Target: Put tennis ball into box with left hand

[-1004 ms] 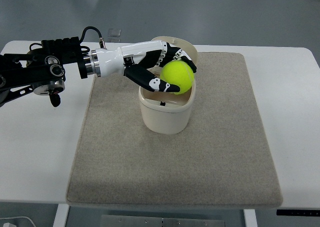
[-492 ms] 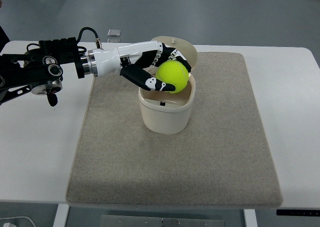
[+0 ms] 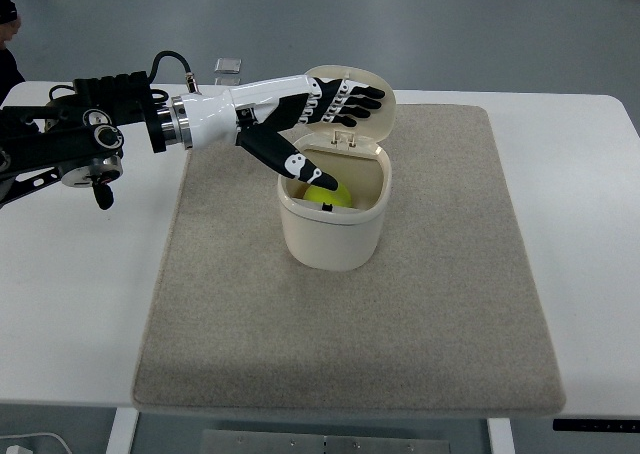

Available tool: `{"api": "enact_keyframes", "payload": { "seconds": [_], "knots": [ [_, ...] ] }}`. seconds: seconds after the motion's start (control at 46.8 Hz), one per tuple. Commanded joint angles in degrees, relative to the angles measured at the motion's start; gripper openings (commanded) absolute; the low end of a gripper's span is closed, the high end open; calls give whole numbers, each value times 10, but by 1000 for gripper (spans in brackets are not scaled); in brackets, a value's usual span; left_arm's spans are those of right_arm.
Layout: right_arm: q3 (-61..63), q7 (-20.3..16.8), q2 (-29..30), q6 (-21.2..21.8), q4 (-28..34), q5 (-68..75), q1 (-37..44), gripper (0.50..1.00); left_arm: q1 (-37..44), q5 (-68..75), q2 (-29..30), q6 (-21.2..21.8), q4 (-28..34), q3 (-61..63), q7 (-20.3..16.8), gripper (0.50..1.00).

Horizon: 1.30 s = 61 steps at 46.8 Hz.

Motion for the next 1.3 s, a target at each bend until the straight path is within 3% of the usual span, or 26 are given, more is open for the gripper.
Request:
{"api": "enact_keyframes", "payload": {
  "seconds": [0.0, 0.256, 0.363, 0.492, 0.62, 0.791, 1.004, 1.133, 1.282],
  "knots": [
    [0, 0, 0, 0, 0, 0, 0, 938, 0, -2, 3, 0, -13, -10, -3, 962],
    [0, 0, 0, 0, 0, 0, 0, 938, 14, -4, 19, 4, -66, -102, -3, 962],
    [0, 0, 0, 0, 0, 0, 0, 938, 44, -19, 18, 43, -59, -177, -3, 962],
    [0, 0, 0, 0, 0, 0, 0, 938, 84, -40, 2, 96, -5, -262, -3, 962],
    [0, 0, 0, 0, 0, 0, 0, 938, 105, -108, -33, 113, 110, -322, -2, 962],
    [0, 0, 0, 0, 0, 0, 0, 938, 132, -200, -84, 84, 258, -361, -2, 962],
    [0, 0, 0, 0, 0, 0, 0, 938, 185, -204, -159, -2, 413, -435, -9, 958],
    [0, 0, 0, 0, 0, 0, 0, 938, 203, -205, -188, -75, 479, -476, -11, 956],
    [0, 0, 0, 0, 0, 0, 0, 938, 217, -205, -235, -104, 526, -517, -13, 956]
  ]
}}
